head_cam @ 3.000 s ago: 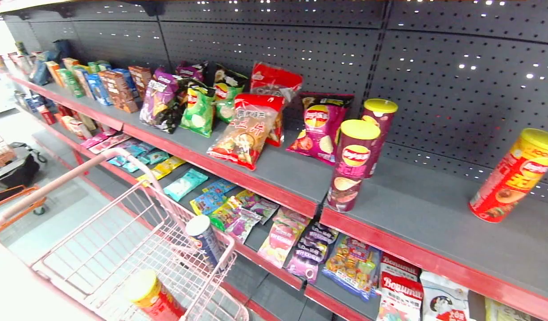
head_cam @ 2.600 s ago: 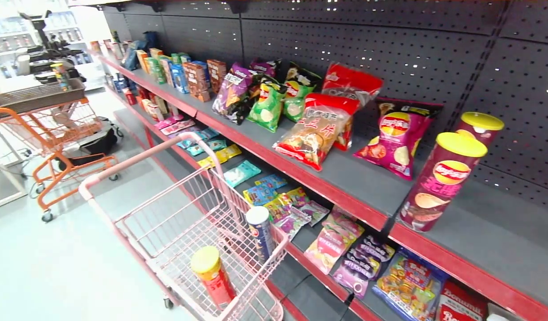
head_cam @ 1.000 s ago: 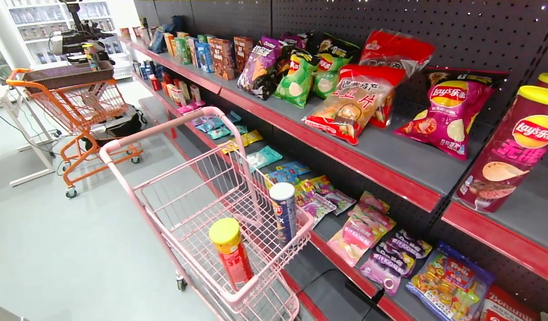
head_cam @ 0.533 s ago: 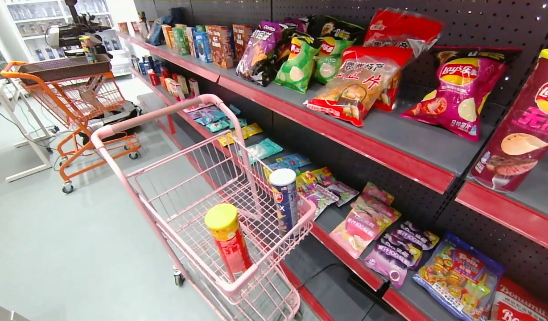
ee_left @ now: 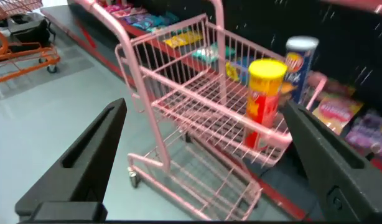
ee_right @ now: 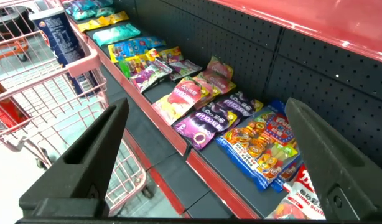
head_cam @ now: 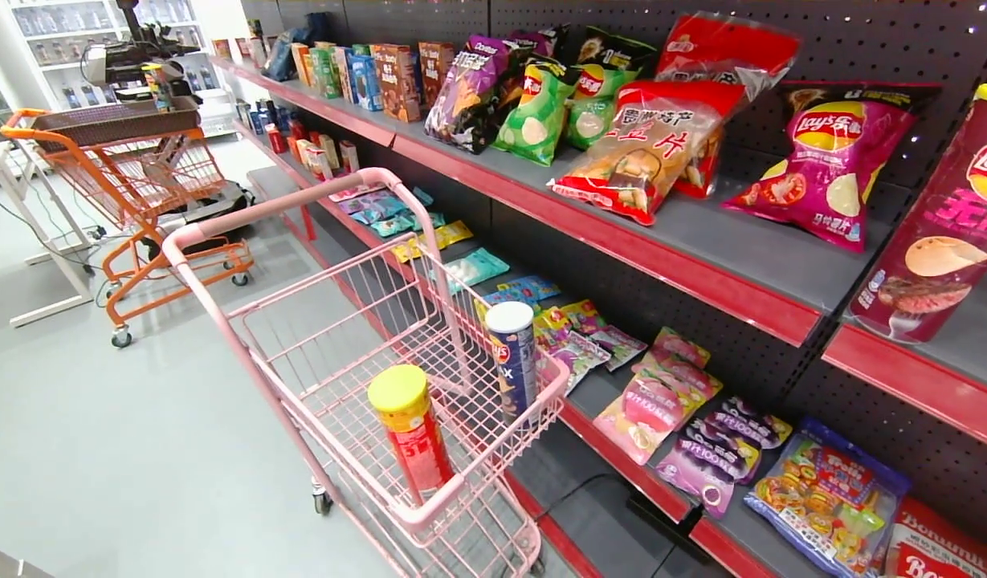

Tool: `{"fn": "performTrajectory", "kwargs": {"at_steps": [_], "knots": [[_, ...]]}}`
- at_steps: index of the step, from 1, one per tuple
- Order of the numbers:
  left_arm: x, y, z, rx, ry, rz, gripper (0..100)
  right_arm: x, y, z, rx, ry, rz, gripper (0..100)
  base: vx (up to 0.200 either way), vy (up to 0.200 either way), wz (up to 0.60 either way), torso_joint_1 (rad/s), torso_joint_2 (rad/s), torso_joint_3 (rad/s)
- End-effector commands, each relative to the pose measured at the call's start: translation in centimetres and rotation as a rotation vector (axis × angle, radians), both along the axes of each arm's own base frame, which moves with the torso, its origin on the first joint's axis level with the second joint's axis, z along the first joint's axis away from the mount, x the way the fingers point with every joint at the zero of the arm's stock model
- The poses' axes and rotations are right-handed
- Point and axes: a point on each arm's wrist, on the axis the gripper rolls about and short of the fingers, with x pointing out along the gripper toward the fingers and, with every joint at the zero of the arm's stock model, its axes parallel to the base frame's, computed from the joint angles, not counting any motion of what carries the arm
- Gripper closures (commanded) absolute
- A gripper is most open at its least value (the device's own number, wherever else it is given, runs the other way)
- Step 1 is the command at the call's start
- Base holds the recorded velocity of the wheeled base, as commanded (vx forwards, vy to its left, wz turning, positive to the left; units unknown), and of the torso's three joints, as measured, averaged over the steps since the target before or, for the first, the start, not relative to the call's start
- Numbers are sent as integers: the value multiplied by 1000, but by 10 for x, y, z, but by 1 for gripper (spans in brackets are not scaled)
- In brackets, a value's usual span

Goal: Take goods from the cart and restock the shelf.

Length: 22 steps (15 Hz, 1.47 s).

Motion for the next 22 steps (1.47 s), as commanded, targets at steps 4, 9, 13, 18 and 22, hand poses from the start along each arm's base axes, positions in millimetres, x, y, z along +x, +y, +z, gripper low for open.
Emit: {"fn": "performTrajectory", "kwargs": {"at_steps": [4,9,13,18,22], "knots": [[202,-1,95,-216,167,-3,0,0,0,0,0,2,1,0,0,0,0,0,0,0],[249,-5,34,-55,331,-193,0,0,0,0,-2,2,2,0,0,0,0,0,0,0],[268,-28,0,13,438,-406,0,0,0,0,-2,2,2,0,0,0,0,0,0,0],[277,-55,-21,61,469,-527,0,0,0,0,-2,2,2,0,0,0,0,0,0,0],[288,-72,-39,96,446,-578,0,0,0,0,-2,2,2,0,0,0,0,0,0,0]]}}
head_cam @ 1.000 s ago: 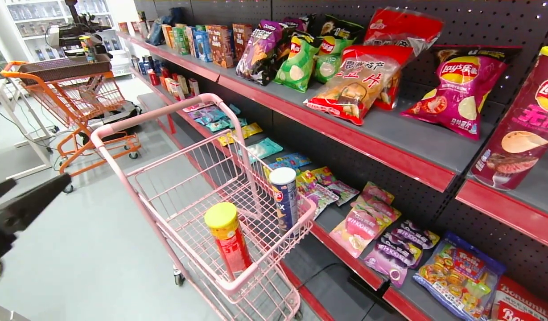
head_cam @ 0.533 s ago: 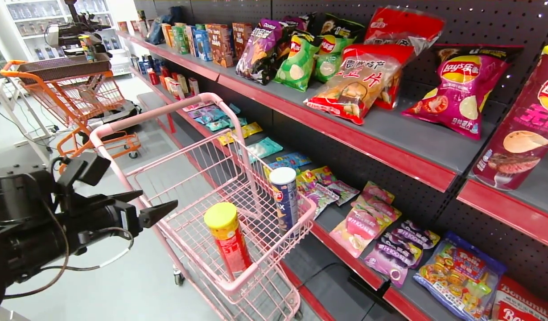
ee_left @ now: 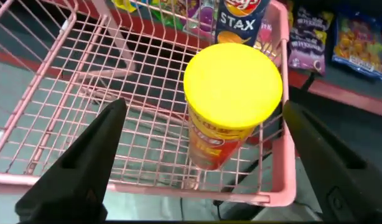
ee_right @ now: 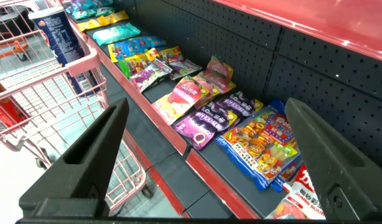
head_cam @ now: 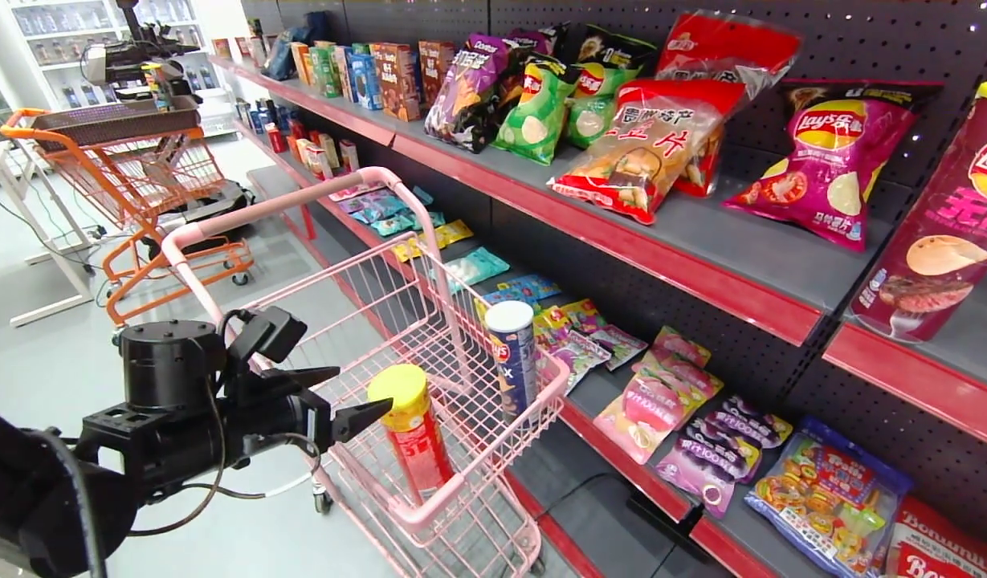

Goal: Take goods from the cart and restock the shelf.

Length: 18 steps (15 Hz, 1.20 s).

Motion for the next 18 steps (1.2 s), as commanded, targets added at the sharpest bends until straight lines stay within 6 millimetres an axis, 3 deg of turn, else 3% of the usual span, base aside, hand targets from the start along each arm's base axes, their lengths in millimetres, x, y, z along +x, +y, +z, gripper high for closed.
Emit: {"fn": "performTrajectory", "kwargs": {"at_steps": [1,7,12,16,17,18], "knots": [[7,-7,-25,44,36,-33,0,0,0,0,0,0,1,0,0,0,0,0,0,0],[26,-19,-51,57,-49,-69,0,0,0,0,-2,0,2,0,0,0,0,0,0,0],[25,-34,-60,59,-31,-115,0,0,0,0,-3,0,4,0,0,0,0,0,0,0],[37,-38,-60,55,-59,-112,0,0,0,0,-3,1,4,0,0,0,0,0,0,0],[36,-38,-62,58,-51,-111,100,0,0,0,-3,1,4,0,0,0,0,0,0,0],[36,-38,-62,58,-50,-111,100,0,0,0,-3,1,4,0,0,0,0,0,0,0]]}}
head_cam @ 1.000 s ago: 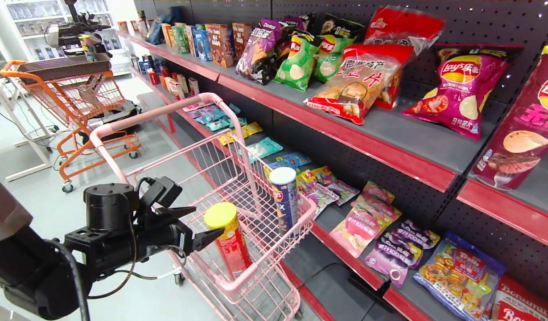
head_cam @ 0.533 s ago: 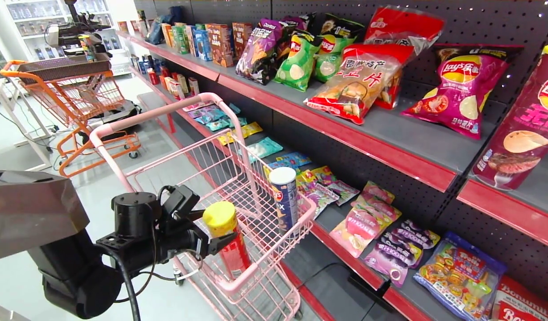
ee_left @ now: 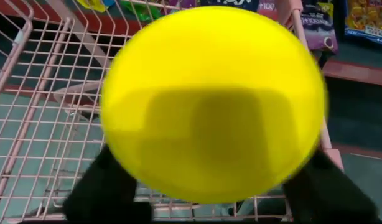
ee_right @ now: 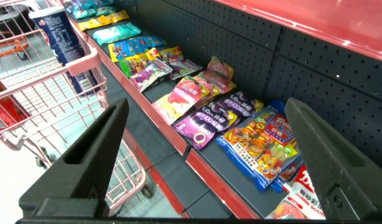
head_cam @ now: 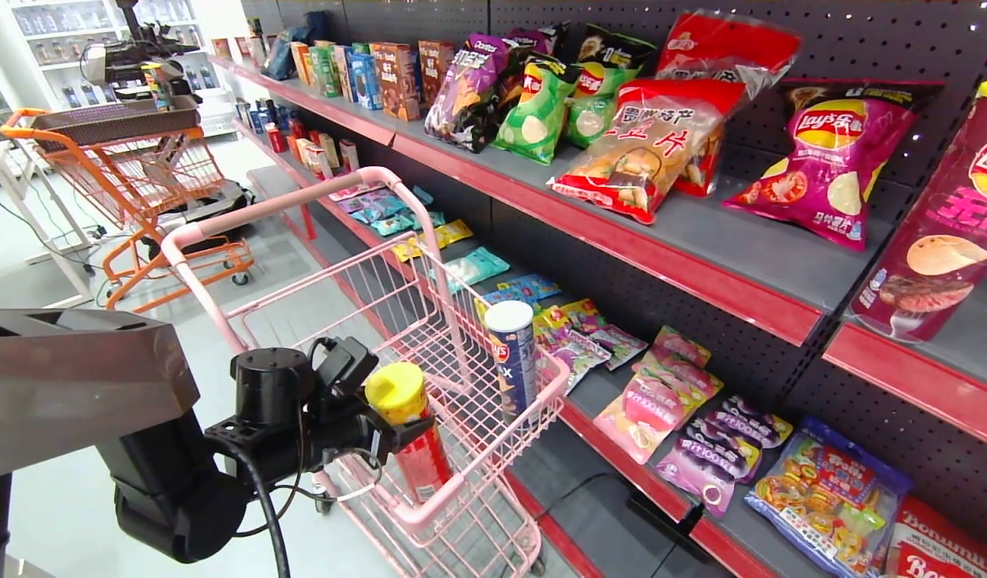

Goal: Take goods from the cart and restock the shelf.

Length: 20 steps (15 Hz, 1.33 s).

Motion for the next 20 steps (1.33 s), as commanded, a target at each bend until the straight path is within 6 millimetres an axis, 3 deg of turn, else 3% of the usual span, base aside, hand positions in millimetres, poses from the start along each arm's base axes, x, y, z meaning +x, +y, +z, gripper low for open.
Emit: {"fn": "performTrajectory", "kwargs": {"at_steps": [1,4,6,9,10,13,14,15,16,17,18,20], "knots": [[0,0,-3,6,7,6,100,0,0,0,0,1,1,0,0,0,0,0,0,0],[1,0,-3,12,0,20,100,0,0,0,0,1,1,0,0,0,0,0,0,0],[12,3,13,-11,-91,71,100,0,0,0,0,1,1,0,0,0,0,0,0,0],[38,24,54,-36,-193,172,100,0,0,0,0,1,1,0,0,0,0,0,0,0],[39,33,84,-50,-189,204,100,0,0,0,0,1,1,0,0,0,0,0,0,0],[17,44,154,-84,-214,231,100,0,0,0,0,0,1,0,0,0,0,0,0,0],[17,44,154,-84,-214,231,100,0,0,0,0,0,1,0,0,0,0,0,0,0],[-7,49,203,-114,-264,238,100,0,0,0,-2,1,1,0,0,0,0,0,0,0],[-20,55,226,-133,-297,251,100,0,0,0,-2,1,1,0,0,0,0,0,0,0],[-20,55,226,-133,-297,251,100,0,0,0,-2,1,1,0,0,0,0,0,0,0],[-52,69,255,-137,-335,286,100,0,0,0,0,1,1,0,0,0,0,0,0,0],[-127,85,267,-129,-335,327,100,0,0,0,3,1,1,0,0,0,0,0,0,0]]}}
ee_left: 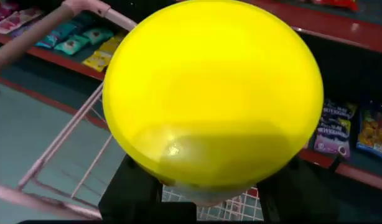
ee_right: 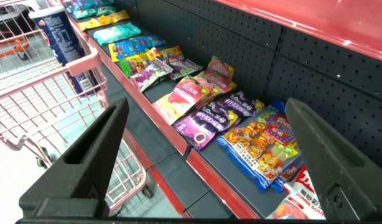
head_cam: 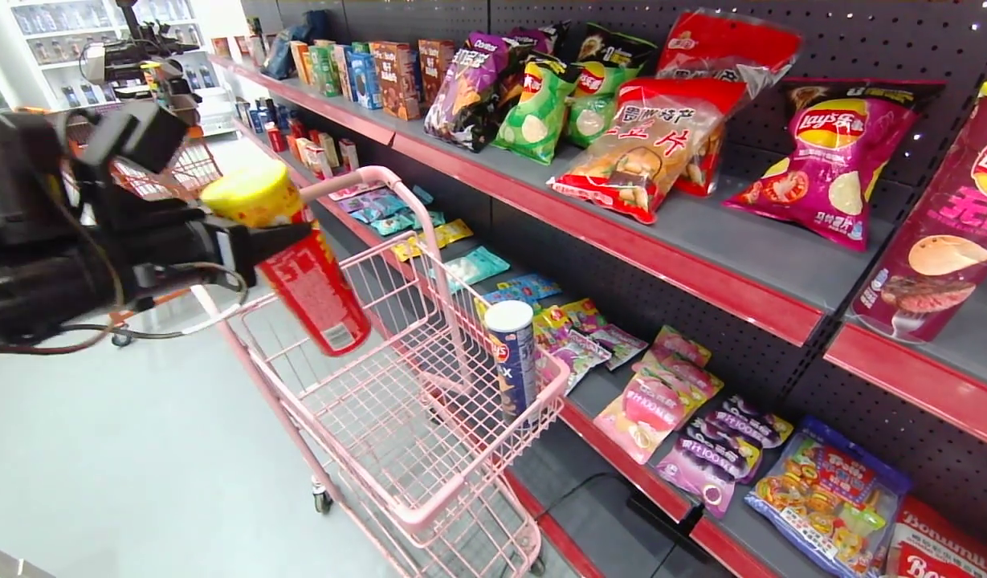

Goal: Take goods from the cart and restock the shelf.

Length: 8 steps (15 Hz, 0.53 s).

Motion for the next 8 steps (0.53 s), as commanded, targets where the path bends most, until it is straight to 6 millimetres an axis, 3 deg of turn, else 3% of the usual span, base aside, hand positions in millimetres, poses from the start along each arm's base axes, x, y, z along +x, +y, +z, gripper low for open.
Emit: {"fn": "performTrajectory", "kwargs": {"at_steps": [1,2,4,6,8], "knots": [[-107,22,40,-16,-116,54,100,0,0,0,0,1,1,0,0,0,0,0,0,0],[-151,26,32,-16,-122,63,100,0,0,0,0,1,1,0,0,0,0,0,0,0],[-195,32,13,-10,-120,121,100,0,0,0,0,1,1,0,0,0,0,0,0,0],[-232,33,-13,-12,-145,110,100,0,0,0,0,1,1,0,0,0,0,0,0,0],[-255,34,-35,-12,-164,118,100,0,0,0,0,1,1,0,0,0,0,16,-35,-25]]}}
